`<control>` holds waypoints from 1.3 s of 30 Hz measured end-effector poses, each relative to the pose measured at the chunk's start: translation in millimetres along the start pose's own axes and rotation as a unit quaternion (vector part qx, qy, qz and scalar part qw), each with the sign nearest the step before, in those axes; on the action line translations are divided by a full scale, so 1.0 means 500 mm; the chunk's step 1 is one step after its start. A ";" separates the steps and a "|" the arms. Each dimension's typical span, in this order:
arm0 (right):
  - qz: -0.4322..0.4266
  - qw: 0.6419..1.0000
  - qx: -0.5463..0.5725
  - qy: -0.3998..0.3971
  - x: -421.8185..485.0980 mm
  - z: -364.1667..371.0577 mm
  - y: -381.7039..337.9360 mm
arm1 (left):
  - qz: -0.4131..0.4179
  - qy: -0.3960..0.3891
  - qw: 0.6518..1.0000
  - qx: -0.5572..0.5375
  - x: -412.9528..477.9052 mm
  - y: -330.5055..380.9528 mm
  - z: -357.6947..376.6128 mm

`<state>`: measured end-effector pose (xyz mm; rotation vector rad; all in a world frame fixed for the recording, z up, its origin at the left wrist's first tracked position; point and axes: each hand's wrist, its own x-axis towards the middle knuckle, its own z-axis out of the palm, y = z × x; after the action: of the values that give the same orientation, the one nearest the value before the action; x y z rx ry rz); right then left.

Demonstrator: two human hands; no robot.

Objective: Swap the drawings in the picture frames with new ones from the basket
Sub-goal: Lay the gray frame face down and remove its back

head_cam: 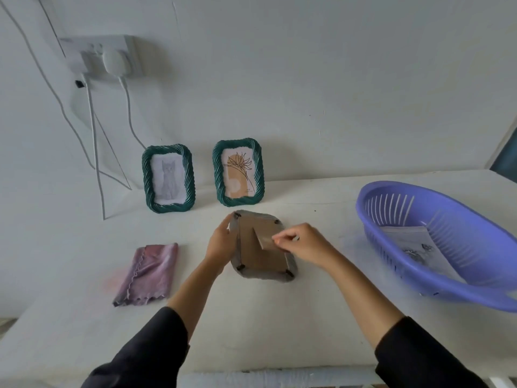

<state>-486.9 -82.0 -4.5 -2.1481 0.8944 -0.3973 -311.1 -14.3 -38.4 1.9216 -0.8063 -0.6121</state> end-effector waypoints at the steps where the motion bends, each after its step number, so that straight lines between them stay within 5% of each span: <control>1: 0.001 1.000 -0.004 -0.015 -0.004 0.012 0.005 | 0.013 -0.012 0.999 0.036 -0.002 -0.010 0.002; 10: 0.008 0.996 -0.077 -0.040 -0.017 0.059 0.043 | 0.062 -0.052 0.957 0.279 0.004 -0.048 0.023; 13: 0.012 0.998 -0.045 -0.033 -0.001 0.040 0.044 | 0.067 -0.030 0.960 0.271 0.009 -0.044 0.022; 19: 0.036 0.986 -0.087 0.136 0.102 0.014 0.064 | 0.088 -0.028 0.963 0.253 0.057 -0.036 0.010; 39: -0.002 0.986 -0.166 0.027 0.196 0.000 0.095 | 0.124 -0.054 0.972 0.191 0.136 -0.025 0.009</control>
<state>-440.0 -173.4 -40.4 -2.4522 1.0471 -0.3264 -265.8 -63.4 -57.2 2.0954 -1.2885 -0.4324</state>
